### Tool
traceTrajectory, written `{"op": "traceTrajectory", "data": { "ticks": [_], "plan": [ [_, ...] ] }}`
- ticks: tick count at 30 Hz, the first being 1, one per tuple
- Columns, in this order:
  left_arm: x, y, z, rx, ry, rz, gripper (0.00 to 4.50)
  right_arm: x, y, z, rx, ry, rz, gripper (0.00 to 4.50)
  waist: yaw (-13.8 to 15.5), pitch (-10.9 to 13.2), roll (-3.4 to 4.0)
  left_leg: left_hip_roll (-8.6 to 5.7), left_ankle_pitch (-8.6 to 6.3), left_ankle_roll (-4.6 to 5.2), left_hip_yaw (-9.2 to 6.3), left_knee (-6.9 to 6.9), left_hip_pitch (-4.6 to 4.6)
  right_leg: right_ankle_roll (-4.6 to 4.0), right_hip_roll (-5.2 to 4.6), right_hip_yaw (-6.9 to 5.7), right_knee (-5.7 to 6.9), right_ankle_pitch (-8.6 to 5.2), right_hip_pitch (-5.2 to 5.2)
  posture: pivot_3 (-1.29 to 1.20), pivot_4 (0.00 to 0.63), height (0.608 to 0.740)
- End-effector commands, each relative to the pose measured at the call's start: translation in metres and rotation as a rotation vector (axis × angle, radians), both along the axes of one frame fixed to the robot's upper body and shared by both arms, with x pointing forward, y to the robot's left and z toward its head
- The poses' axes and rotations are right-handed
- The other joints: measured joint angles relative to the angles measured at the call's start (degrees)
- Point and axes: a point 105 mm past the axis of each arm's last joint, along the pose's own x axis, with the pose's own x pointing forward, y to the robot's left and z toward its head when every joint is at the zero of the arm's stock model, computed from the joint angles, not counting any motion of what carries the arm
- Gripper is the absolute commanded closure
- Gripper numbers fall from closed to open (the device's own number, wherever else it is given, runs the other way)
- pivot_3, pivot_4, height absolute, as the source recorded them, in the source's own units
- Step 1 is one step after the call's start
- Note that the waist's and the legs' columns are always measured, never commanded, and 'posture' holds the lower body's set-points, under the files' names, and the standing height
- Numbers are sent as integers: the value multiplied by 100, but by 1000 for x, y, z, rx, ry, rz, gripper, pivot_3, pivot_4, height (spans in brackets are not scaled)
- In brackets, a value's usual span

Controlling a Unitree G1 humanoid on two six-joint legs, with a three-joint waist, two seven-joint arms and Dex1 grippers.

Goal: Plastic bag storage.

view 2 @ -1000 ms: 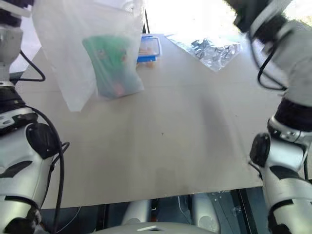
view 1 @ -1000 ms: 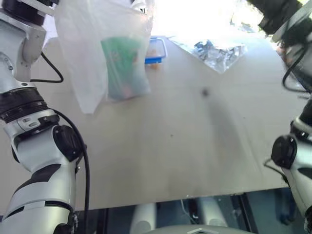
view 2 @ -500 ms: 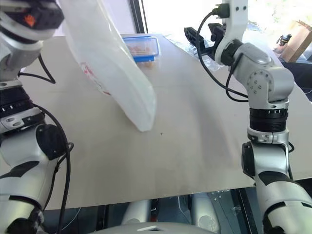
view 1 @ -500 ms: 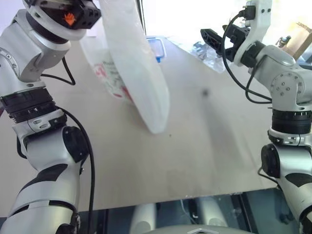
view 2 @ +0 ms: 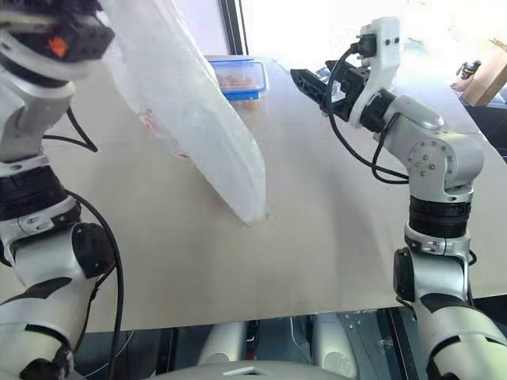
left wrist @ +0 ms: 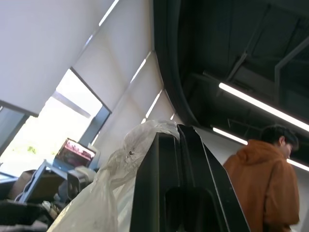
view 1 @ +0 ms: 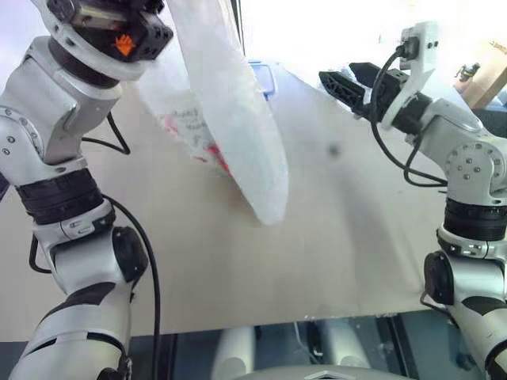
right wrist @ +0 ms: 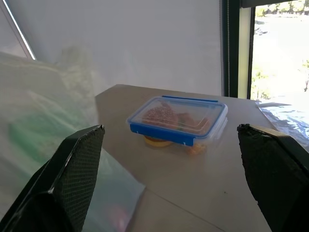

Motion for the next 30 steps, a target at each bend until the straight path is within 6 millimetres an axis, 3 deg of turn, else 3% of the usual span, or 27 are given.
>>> {"op": "traceTrajectory", "data": {
  "ticks": [1, 5, 9, 12, 17, 19, 21, 26, 30],
  "plan": [
    [14, 2, 33, -80, -61, 85, 4500, -21, 32, -11, -70, -21, 124, 49, -3, 0, 0, 0, 0, 0, 0, 0, 0, 0, 2, 1, -1, 0, 0, 0, 150, 740],
    [37, -21, 46, -59, -67, 80, 4500, -42, 66, -34, -131, -11, 267, 49, -8, 0, 0, -2, 0, 0, 3, 0, -1, 1, 3, 2, -7, 0, 1, 0, 150, 740],
    [29, -35, 56, -43, -118, -39, 4500, -47, 70, -33, -130, -36, 258, 49, -21, 1, 0, -2, 1, -1, 2, -1, -10, 1, 2, 2, -13, -1, -3, 0, 150, 740],
    [14, -27, 65, -33, -167, -132, 4500, -44, 37, -22, -69, -51, 118, 49, -20, 1, 0, -2, 1, -2, 1, -5, -13, 2, 2, 0, -15, -1, -9, 0, 150, 740],
    [-13, -10, 66, 10, -240, -261, 4500, -52, -37, 5, 60, -102, -183, 49, -24, 1, 1, 0, 1, -2, 2, -10, -18, 2, 0, -1, -16, -2, -11, 0, 150, 740],
    [-18, -7, 67, 9, -250, -293, 4500, -52, -46, 9, 69, -104, -231, 49, -25, 1, 1, 2, 1, -2, 1, -8, -17, 1, 1, -2, -12, -2, -12, 0, 150, 740],
    [-18, -11, 66, 17, -255, -297, 4500, -52, -39, 7, 61, -95, -196, 49, -38, 1, 1, 2, 0, 0, 0, -6, -15, 1, 2, -2, -8, -2, -11, 0, 150, 740],
    [10, -48, 52, 93, -224, -161, 4500, -63, 40, -34, -71, 8, 131, 49, -43, 1, 1, 2, -13, 23, 1, -1, -6, 1, 4, 2, 8, -1, -10, 0, 150, 740],
    [15, -51, 45, 137, -233, -111, 4500, -70, 83, -45, -68, 19, 291, 49, -82, 3, 3, 1, -12, 21, 7, 1, -7, 1, 5, 13, 9, -1, -14, 0, 150, 740]
  ]
}}
